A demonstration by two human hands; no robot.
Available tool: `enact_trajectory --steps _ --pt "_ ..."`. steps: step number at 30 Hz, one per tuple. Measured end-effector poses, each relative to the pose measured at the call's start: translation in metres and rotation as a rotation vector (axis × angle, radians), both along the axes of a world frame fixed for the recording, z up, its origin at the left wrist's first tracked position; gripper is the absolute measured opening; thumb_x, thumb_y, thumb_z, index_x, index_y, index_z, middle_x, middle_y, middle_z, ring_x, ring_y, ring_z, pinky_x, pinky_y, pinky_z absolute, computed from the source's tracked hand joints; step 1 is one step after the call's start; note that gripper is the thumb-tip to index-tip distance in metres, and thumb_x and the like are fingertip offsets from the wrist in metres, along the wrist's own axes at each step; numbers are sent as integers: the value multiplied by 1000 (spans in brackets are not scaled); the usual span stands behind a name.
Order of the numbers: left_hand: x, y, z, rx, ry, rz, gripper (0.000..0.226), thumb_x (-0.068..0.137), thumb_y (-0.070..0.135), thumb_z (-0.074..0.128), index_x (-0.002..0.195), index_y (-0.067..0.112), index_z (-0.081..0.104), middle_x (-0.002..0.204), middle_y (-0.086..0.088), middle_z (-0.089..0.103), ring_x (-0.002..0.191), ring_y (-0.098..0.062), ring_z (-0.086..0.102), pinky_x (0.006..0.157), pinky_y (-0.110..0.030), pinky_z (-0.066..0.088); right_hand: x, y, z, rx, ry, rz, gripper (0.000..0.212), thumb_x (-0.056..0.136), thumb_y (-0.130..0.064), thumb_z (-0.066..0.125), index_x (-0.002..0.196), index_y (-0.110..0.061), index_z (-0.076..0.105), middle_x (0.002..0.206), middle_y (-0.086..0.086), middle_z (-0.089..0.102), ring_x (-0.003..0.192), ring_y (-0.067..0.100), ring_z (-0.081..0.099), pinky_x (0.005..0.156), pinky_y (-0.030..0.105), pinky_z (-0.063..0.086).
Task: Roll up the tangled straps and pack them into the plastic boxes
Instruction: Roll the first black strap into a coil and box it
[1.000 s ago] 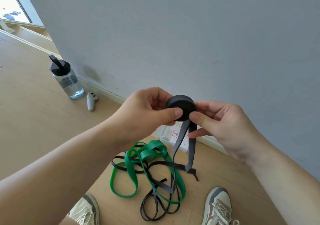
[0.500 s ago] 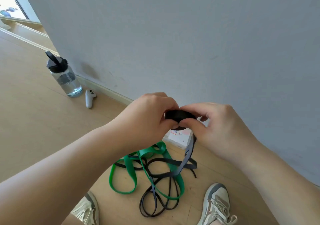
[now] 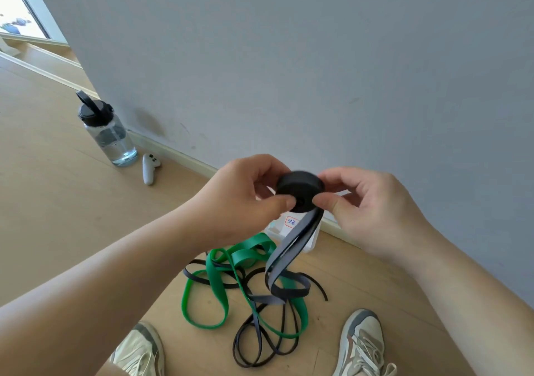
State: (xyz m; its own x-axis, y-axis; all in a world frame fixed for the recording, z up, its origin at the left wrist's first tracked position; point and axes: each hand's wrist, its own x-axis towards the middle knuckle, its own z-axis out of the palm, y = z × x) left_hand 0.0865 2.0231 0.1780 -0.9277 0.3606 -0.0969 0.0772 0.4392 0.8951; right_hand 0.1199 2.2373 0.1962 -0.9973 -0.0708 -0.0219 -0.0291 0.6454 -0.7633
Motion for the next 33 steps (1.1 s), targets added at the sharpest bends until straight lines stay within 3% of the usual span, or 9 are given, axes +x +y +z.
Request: enact_trajectory --steps 3,6,11,15,20,24,28,30,33 --pt "4 1 -3 -256 299 -90 30 87 33 75 115 37 67 97 17 66 87 -5 64 75 -29 54 2 -6 -6 255 160 121 18 94 -11 69 104 -25 73 92 -12 68 85 9 64 73 22 56" --pt "4 4 -3 -238 383 -108 17 87 35 76 103 32 72 87 11 62 80 -11 61 72 -39 52 0 -8 -11 306 209 169 20 93 -9 68 105 -23 72 93 -8 67 87 17 65 71 40 58" --pt "-1 2 3 -119 156 12 13 89 29 77 101 32 73 84 13 72 81 -4 65 77 -25 54 1 0 -2 56 31 62 32 92 -17 74 109 -44 73 93 -22 74 91 -4 70 80 8 53" --pt "1 1 6 70 -65 51 13 89 25 79 97 28 70 84 6 79 81 -8 76 89 -36 60 -4 3 -5 -141 -12 -36 23 92 -15 75 105 -34 77 94 -16 79 93 6 75 92 36 61" --pt "3 -1 6 311 -256 13 17 88 13 81 99 13 68 97 -12 78 91 -30 77 96 -46 60 -5 6 1 -360 -114 -50 17 87 -16 79 103 -21 78 96 -1 81 92 15 77 94 41 60" --pt "0 -1 0 44 -161 -17 14 86 29 83 95 32 74 89 -4 79 85 -27 76 87 -49 62 1 5 -3 40 22 6 9 89 -24 78 94 -29 73 88 -13 75 90 -2 68 79 9 50" --pt "4 0 -2 -247 183 -98 36 80 37 82 114 42 71 92 23 70 91 0 62 75 -14 46 2 0 -4 240 88 125 7 91 -25 74 95 -27 70 90 -12 69 88 8 65 74 26 55" --pt "5 1 1 -280 252 -168 38 80 35 81 115 44 70 86 20 69 83 -3 62 72 -17 48 3 -2 -5 310 99 177 6 92 -28 72 97 -28 69 89 -13 67 86 11 63 76 39 56" --pt "5 3 2 -324 272 -190 21 83 33 77 102 39 72 80 14 70 77 -8 64 74 -36 55 6 -6 -9 321 151 196 10 90 -30 73 100 -30 73 88 -15 68 83 8 65 75 36 57"
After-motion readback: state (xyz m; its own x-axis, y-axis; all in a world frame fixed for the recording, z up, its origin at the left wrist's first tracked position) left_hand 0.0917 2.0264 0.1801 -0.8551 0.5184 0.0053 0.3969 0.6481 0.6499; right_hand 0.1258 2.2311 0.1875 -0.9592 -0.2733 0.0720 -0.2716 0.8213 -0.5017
